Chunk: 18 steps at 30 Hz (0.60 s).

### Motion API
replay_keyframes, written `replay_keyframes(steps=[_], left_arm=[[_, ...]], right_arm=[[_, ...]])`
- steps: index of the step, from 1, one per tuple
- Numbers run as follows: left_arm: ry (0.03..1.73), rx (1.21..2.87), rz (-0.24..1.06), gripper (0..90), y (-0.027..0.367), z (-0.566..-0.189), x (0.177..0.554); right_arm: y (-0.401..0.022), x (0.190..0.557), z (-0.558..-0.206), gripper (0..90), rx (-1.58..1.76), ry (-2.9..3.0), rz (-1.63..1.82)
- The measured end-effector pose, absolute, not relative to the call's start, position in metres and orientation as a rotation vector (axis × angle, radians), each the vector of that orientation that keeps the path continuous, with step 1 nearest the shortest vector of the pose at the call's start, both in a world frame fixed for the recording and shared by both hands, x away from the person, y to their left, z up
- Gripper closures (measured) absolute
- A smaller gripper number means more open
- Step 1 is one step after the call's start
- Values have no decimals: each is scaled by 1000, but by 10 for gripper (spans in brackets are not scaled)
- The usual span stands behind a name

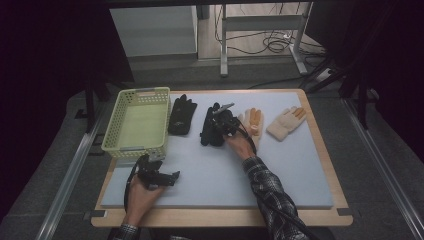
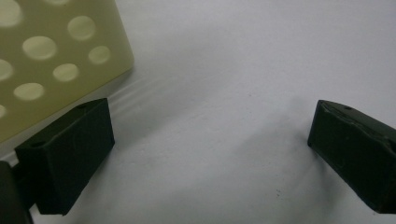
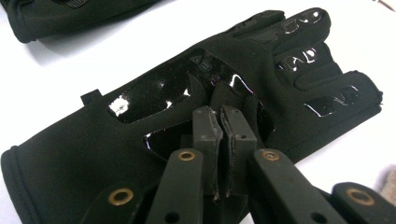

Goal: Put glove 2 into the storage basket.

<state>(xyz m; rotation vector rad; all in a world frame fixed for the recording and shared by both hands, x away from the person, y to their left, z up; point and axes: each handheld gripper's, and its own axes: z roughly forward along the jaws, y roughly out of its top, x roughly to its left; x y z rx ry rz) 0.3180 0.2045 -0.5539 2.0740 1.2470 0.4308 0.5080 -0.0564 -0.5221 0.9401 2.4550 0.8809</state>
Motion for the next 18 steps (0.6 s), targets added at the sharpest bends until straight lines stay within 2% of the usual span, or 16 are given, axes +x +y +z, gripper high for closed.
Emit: replay_keyframes(steps=[9,18], left_arm=[[1247,2074,431,4,205,-554,318],[1247,2074,430,4,204,-554,318]], right_arm=[[-68,498,-500,854,958,2443,987],[-83,460,-463,853,948,2440,1148]])
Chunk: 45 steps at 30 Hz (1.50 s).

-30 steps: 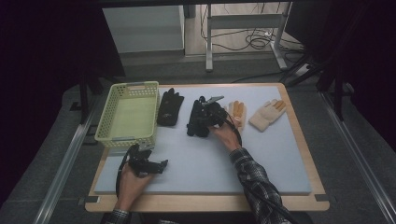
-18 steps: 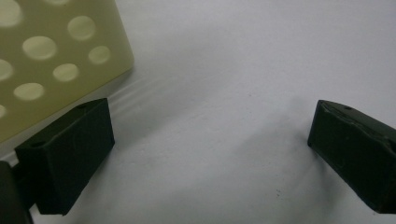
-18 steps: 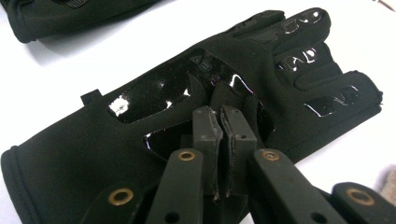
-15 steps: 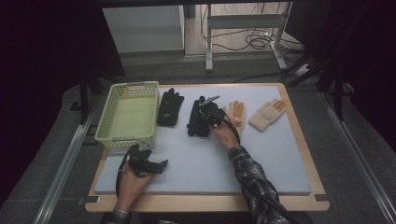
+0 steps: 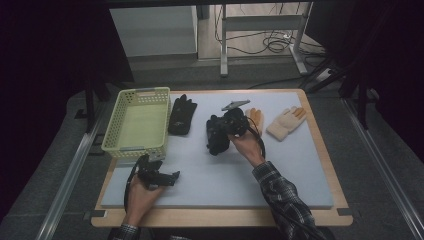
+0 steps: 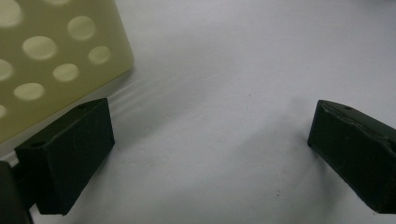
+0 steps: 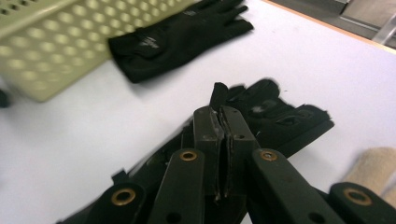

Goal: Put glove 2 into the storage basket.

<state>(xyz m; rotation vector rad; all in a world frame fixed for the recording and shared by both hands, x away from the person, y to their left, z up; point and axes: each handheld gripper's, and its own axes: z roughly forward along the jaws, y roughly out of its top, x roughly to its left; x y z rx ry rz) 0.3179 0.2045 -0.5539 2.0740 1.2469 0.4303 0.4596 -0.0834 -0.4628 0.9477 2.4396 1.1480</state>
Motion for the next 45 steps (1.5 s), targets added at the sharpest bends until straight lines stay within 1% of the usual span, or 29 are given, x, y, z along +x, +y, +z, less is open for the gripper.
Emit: replay_keyframes(steps=[6,7,9,12,14,15,17,18,19,20,22,25,27,28,33,35,45], left_arm=[[1244,2076,433,5,205,-554,318],[1244,2076,433,4,205,-554,318],[1248,2069,433,4,204,-554,318],[1248,2070,433,5,204,-554,318],[1248,2070,433,4,204,-554,318],[1248,2070,433,5,204,-554,318],[1246,2076,433,5,204,-554,318],[1249,2073,432,4,204,-554,318],[1251,2068,432,4,204,-554,318],[1251,2068,432,5,204,-554,318],[1251,2068,431,4,204,-554,318],[1251,2068,432,5,204,-554,318],[1248,2074,431,5,204,-554,318],[1248,2074,431,5,204,-554,318],[1248,2073,431,5,204,-554,318],[1248,2073,432,4,204,-554,318],[1248,2072,432,5,204,-554,318]], right_arm=[[-89,425,-451,853,905,2452,1191],[-89,425,-451,853,905,2452,1191],[-91,405,-449,852,875,2464,1206],[-94,387,-457,849,865,2489,1196],[-97,379,-468,829,864,2515,1184],[-97,376,-474,795,864,2539,1164],[-100,372,-485,649,860,2554,1133],[-103,370,-487,598,858,2544,1128],[-106,369,-489,557,855,2532,1123],[-111,368,-489,554,858,2522,1124],[-122,366,-488,583,862,2513,1118],[-139,360,-493,730,847,2515,1055],[-149,355,-501,857,825,2529,1013],[-152,353,-505,884,830,2532,1005],[-163,343,-527,885,823,2575,1027],[-162,341,-528,885,811,2570,1054],[-133,328,-531,883,713,2656,1114]])
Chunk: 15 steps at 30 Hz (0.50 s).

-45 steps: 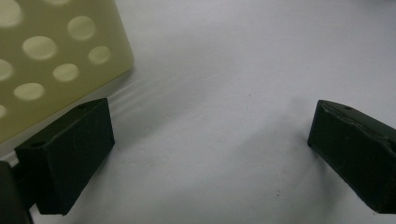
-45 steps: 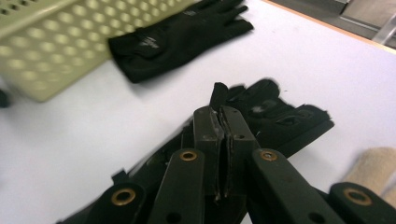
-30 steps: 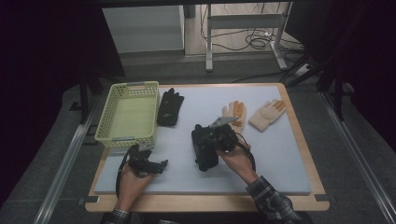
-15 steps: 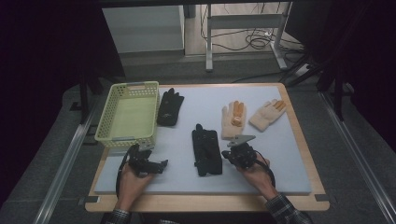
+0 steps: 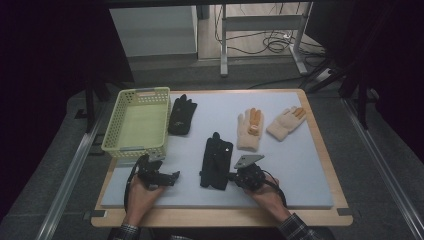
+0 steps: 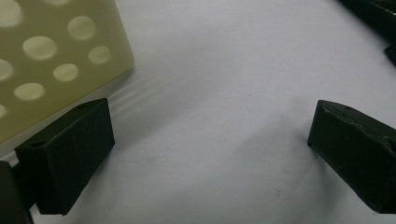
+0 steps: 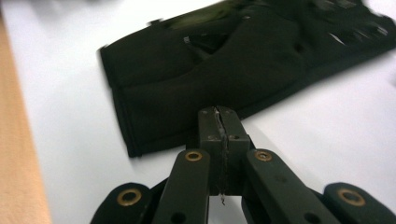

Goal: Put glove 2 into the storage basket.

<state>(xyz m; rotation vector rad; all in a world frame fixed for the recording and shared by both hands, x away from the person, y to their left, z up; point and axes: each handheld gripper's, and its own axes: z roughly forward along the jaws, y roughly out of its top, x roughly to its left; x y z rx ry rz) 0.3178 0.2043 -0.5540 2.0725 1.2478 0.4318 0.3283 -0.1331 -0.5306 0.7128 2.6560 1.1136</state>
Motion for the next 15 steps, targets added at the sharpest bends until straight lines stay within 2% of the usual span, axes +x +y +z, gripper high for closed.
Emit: replay_keyframes(steps=[6,9,15], left_arm=[[1248,2073,431,5,204,-554,318],[1248,2073,431,5,204,-554,318],[1248,2073,431,5,204,-554,318]], right_arm=[[-134,338,-522,838,711,2635,1112],[-134,356,-512,798,776,2602,1163],[-107,393,-500,758,795,2576,1201]])
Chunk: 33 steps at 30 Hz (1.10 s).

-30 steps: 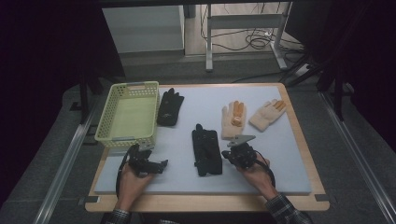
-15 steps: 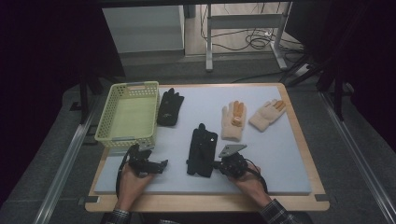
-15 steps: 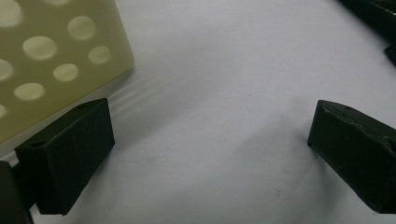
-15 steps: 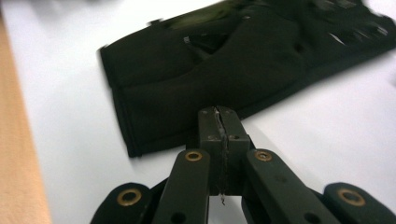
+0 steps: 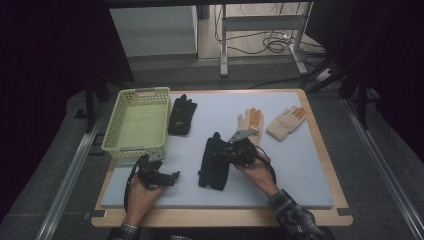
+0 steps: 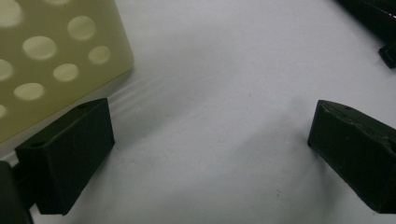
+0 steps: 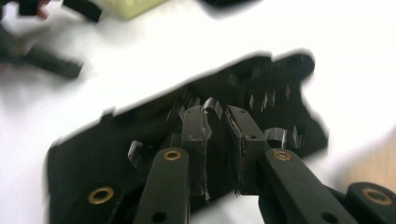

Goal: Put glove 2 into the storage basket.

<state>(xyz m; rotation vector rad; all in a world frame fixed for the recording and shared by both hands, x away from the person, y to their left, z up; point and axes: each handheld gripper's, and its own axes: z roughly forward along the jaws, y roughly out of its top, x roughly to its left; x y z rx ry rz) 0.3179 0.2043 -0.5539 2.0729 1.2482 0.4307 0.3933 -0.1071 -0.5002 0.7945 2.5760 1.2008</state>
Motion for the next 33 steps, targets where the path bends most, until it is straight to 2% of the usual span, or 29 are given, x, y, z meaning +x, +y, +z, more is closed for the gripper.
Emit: replay_keyframes(steps=[13,23,30,33], left_arm=[[1248,2073,430,5,205,-554,318],[1248,2072,428,4,205,-554,318],[1247,2072,429,4,205,-554,318],[1247,2071,428,4,205,-554,318]], right_arm=[[-26,451,-501,676,766,2597,1198],[15,490,-519,538,823,2586,1153],[35,499,-527,542,800,2597,1092],[42,501,-531,643,804,2589,1019]])
